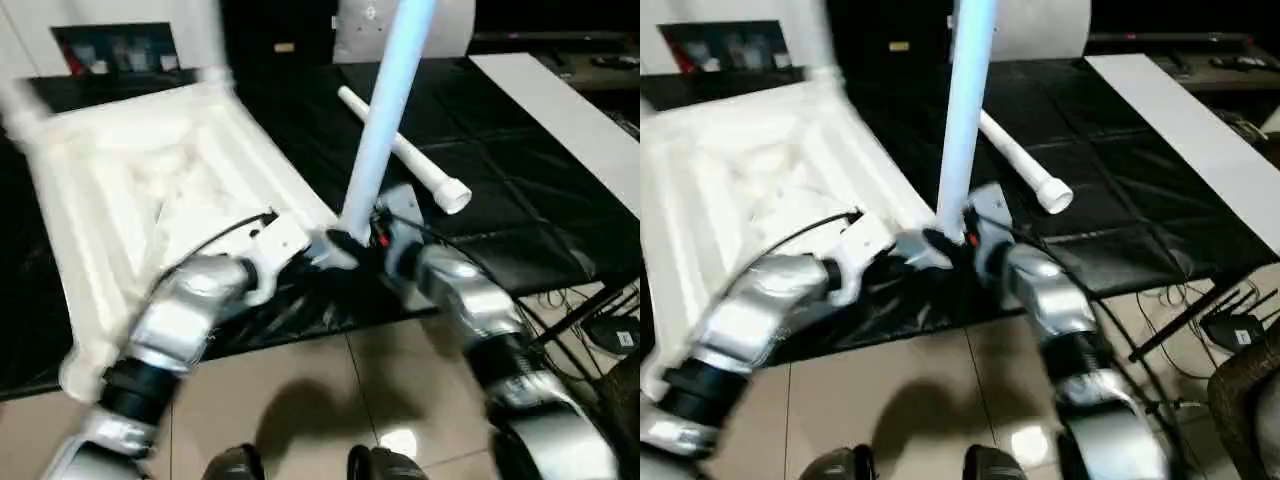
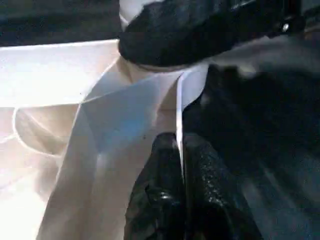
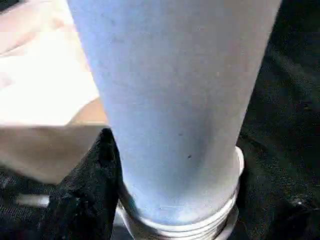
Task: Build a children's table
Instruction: Rotate leg to tighten
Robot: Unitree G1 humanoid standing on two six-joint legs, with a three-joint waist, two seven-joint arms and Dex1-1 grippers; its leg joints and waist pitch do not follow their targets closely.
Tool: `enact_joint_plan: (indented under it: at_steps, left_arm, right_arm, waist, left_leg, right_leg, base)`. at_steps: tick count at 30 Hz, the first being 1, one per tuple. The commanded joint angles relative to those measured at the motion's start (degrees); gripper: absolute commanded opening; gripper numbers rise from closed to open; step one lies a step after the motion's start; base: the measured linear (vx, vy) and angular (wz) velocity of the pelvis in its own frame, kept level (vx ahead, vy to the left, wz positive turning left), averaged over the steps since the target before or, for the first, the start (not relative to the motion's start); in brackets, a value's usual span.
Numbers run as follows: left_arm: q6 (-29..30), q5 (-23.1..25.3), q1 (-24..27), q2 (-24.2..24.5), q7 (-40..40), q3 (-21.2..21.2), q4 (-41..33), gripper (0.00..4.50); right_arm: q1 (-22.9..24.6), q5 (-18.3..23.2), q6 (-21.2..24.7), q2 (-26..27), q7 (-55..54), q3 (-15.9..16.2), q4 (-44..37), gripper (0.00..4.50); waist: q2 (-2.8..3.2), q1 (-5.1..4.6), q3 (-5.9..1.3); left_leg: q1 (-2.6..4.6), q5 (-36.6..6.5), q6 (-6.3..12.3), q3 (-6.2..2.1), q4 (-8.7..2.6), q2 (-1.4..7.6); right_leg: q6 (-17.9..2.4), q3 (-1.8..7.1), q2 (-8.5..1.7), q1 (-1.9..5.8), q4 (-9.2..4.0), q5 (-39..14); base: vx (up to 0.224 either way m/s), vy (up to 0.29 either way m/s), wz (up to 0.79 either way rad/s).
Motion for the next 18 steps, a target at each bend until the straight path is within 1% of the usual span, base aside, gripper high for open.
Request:
enact_joint_plan:
  at_steps: [1, 2, 4, 5, 6, 7, 8, 9, 10, 11, 12, 14, 15, 16, 17, 18]
  left_arm:
    - [0.3, -0.5, -0.2, -4.3, 4.2, -0.4, -4.0, 0.0]
    - [0.6, -0.1, -0.3, -4.8, 4.9, -0.5, -4.2, 0.0]
    - [1.3, 0.2, -0.4, -5.5, 5.7, -0.9, -4.7, 0.0]
    - [1.8, 0.8, -0.9, -6.1, 6.8, -1.5, -4.5, 0.0]
    - [1.7, 1.1, -1.1, -6.0, 7.0, -1.7, -4.2, 0.0]
    - [1.7, 1.2, -1.2, -6.0, 7.1, -1.8, -4.0, 0.0]
    - [1.3, 2.2, -1.6, -5.2, 7.3, -2.1, -3.2, 0.0]
    - [1.2, 2.7, -1.8, -4.4, 7.1, -2.3, -2.8, 0.0]
    - [1.2, 2.7, -1.8, -4.4, 7.1, -2.3, -2.8, 0.0]
    - [1.2, 3.2, -1.9, -3.7, 6.8, -2.3, -2.5, 0.0]
    - [0.3, 3.6, -2.0, -2.5, 6.3, -2.2, -1.8, 0.0]
    - [0.0, 3.6, -2.1, -2.0, 6.0, -2.2, -1.5, 0.0]
    - [-2.0, 3.7, -2.5, -0.2, 4.3, -2.6, -0.3, 0.0]
    - [-2.7, 3.6, -2.6, 0.6, 3.4, -2.8, 0.2, 0.0]
    - [-2.7, 3.6, -2.6, 0.6, 3.3, -2.8, 0.3, 0.0]
    - [-3.4, 3.4, -2.8, 1.5, 2.3, -3.1, 0.8, 0.0]
  right_arm:
    - [0.1, -0.5, 1.9, 2.1, -2.9, 0.3, 4.3, 2.75]
    - [-0.1, -0.8, 1.8, 2.4, -3.1, 0.3, 4.7, 2.75]
    - [-0.2, -1.3, 1.0, 2.7, -3.2, 0.4, 5.3, 2.75]
    - [-0.1, -1.4, -0.3, 2.8, -3.1, 0.4, 5.8, 3.1]
    - [0.1, -1.1, -0.5, 2.9, -2.9, 0.2, 5.7, 3.31]
    - [0.2, -1.0, -0.6, 2.9, -2.8, 0.1, 5.7, 3.45]
    - [0.5, -1.0, -1.4, 2.7, -2.3, 0.0, 5.3, 3.48]
    - [0.7, -1.1, -2.1, 2.4, -1.9, -0.1, 5.0, 3.55]
    - [0.7, -1.1, -2.1, 2.4, -1.9, -0.1, 5.0, 3.67]
    - [1.0, -1.2, -2.8, 2.0, -1.4, -0.2, 4.6, 3.8]
    - [1.9, -1.0, -3.5, 1.0, 0.6, -0.2, 2.7, 3.88]
    - [2.3, -0.9, -3.7, 0.5, 1.3, -0.1, 1.9, 4.01]
    - [3.7, 0.3, -4.0, -1.6, 5.1, 0.0, -1.1, 4.12]
    - [4.2, 0.6, -4.1, -2.6, 6.5, 0.0, -2.2, 4.24]
    - [4.2, 0.7, -4.2, -2.7, 6.6, 0.0, -2.3, 4.32]
    - [4.9, 1.0, -4.5, -4.3, 8.9, 0.1, -3.8, 4.32]
  waist:
    - [-0.06, 0.38, -3.66]
    - [-0.02, 0.47, -3.74]
    - [0.02, 0.65, -3.96]
    - [0.11, 0.75, -4.21]
    - [0.11, 0.82, -4.27]
    - [0.17, 0.85, -4.27]
    - [0.22, 0.89, -4.32]
    - [0.16, 0.93, -4.38]
    - [0.17, 1.0, -4.37]
    - [0.32, 1.13, -4.34]
    - [0.27, 1.14, -4.3]
    - [0.27, 1.29, -4.3]
    - [0.26, 1.39, -4.24]
    - [0.19, 1.45, -4.25]
    - [0.28, 1.55, -4.29]
    - [0.31, 1.55, -4.23]
  left_leg:
    - [1.5, -21.0, -0.8, -1.97, -4.16, 2.97]
    - [1.55, -20.6, -0.61, -1.89, -4.13, 3.0]
    - [1.36, -19.0, 0.06, -1.78, -4.15, 3.08]
    - [1.23, -16.9, 0.9, -1.61, -4.01, 3.06]
    - [1.26, -16.1, 1.24, -1.5, -3.88, 3.02]
    - [1.16, -15.2, 1.91, -1.43, -3.8, 2.95]
    - [1.08, -14.7, 2.23, -1.43, -3.77, 2.91]
    - [0.97, -13.6, 2.73, -1.37, -3.7, 2.84]
    - [0.93, -13.4, 2.95, -1.4, -3.71, 2.85]
    - [0.99, -13.4, 3.07, -1.39, -3.7, 2.89]
    - [0.97, -13.7, 3.04, -1.42, -3.74, 2.91]
    - [0.98, -13.8, 2.91, -1.49, -3.79, 2.95]
    - [1.03, -13.9, 2.87, -1.5, -3.86, 2.93]
    - [0.99, -14.0, 2.85, -1.48, -3.85, 2.95]
    - [1.08, -14.2, 2.78, -1.51, -3.87, 3.02]
    - [1.06, -14.4, 2.71, -1.5, -3.92, 3.01]
  right_leg:
    - [-9.2, 2.55, -4.02, 1.52, -5.26, -25.3]
    - [-9.3, 2.56, -3.92, 1.51, -5.16, -24.2]
    - [-10.0, 2.54, -3.75, 1.75, -4.74, -20.0]
    - [-10.8, 2.51, -3.58, 1.92, -4.31, -15.4]
    - [-11.2, 2.52, -3.57, 1.94, -4.21, -14.0]
    - [-11.7, 2.51, -3.55, 2.05, -4.11, -12.4]
    - [-11.9, 2.46, -3.54, 2.16, -4.03, -11.8]
    - [-12.2, 2.43, -3.53, 2.32, -3.93, -10.6]
    - [-12.3, 2.39, -3.57, 2.37, -3.95, -10.6]
    - [-12.4, 2.35, -3.64, 2.35, -4.02, -11.2]
    - [-12.3, 2.32, -3.61, 2.37, -4.07, -11.6]
    - [-12.0, 2.29, -3.6, 2.46, -4.05, -12.1]
    - [-11.9, 2.24, -3.47, 2.46, -4.19, -12.4]
    - [-11.7, 2.29, -3.52, 2.53, -4.19, -12.6]
    - [-11.6, 2.29, -3.52, 2.48, -4.11, -12.7]
    - [-11.7, 2.29, -3.49, 2.42, -4.14, -12.8]
  base:
    - [0.0, 0.0, 0.0]
    - [0.0, 0.0, 0.0]
    - [0.0, 0.0, 0.0]
    - [0.0, 0.0, 0.0]
    - [0.0, 0.0, 0.0]
    - [0.0, 0.0, 0.0]
    - [0.0, 0.0, 0.0]
    - [0.0, 0.0, 0.0]
    - [0.0, 0.0, 0.0]
    - [0.0, 0.0, 0.0]
    - [0.0, 0.0, 0.0]
    - [0.0, 0.0, 0.0]
    - [0.0, 0.0, 0.0]
    - [0.0, 0.0, 0.0]
    - [0.0, 0.0, 0.0]
    - [0.0, 0.0, 0.0]
